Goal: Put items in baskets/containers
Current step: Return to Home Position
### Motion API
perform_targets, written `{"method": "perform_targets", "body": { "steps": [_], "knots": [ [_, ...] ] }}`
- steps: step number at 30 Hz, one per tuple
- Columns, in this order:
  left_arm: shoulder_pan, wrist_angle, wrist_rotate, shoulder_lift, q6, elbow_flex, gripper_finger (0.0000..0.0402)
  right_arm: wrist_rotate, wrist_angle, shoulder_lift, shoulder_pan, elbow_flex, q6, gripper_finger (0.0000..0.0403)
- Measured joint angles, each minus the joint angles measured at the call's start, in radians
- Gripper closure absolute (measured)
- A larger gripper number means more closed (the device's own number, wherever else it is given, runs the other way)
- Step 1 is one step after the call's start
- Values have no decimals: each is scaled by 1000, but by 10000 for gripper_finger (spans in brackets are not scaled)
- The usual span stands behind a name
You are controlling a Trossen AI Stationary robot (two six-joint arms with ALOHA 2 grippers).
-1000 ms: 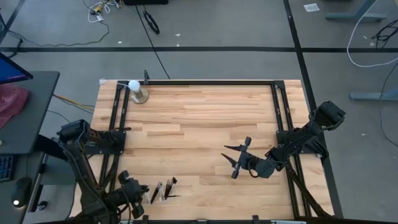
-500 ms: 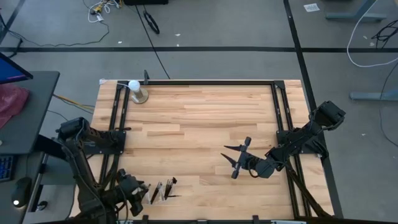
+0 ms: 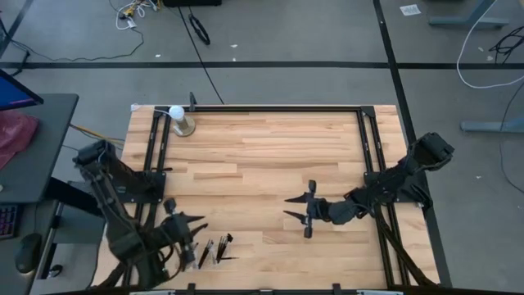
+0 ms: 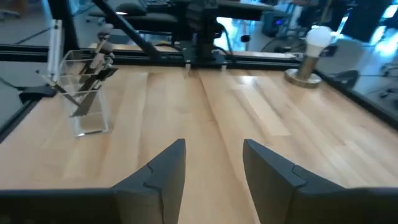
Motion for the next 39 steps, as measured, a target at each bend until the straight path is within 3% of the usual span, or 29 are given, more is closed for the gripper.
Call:
{"method": "perform_targets", "body": {
  "steps": [5,7,11,18,20,23,26,30,35,39],
  "knots": [
    [75,15,39,-79,194,-15,382,-118,0,0,-44,0,17,240],
    [107,64,47,-140,268,-49,394,-145,0,0,-54,0,22,240],
    [215,349,153,-286,513,-197,398,-151,-1,0,-64,0,22,240],
    [546,1107,592,-455,1062,-537,400,-151,0,0,-79,0,27,240],
    [648,1245,715,-464,1143,-602,399,-157,2,0,-79,0,43,241],
    [783,1373,851,-466,1193,-674,400,-278,27,-25,-105,0,89,243],
    [889,1433,942,-466,1198,-713,400,-411,7,-106,-164,0,100,263],
    [953,1460,1006,-500,1214,-747,401,-499,-130,-307,-243,0,49,318],
    [961,1457,1008,-578,1244,-786,401,-508,-442,-609,-312,0,39,393],
    [961,1466,1004,-653,1249,-836,401,-510,-662,-827,-324,1,79,387]
  ]
}}
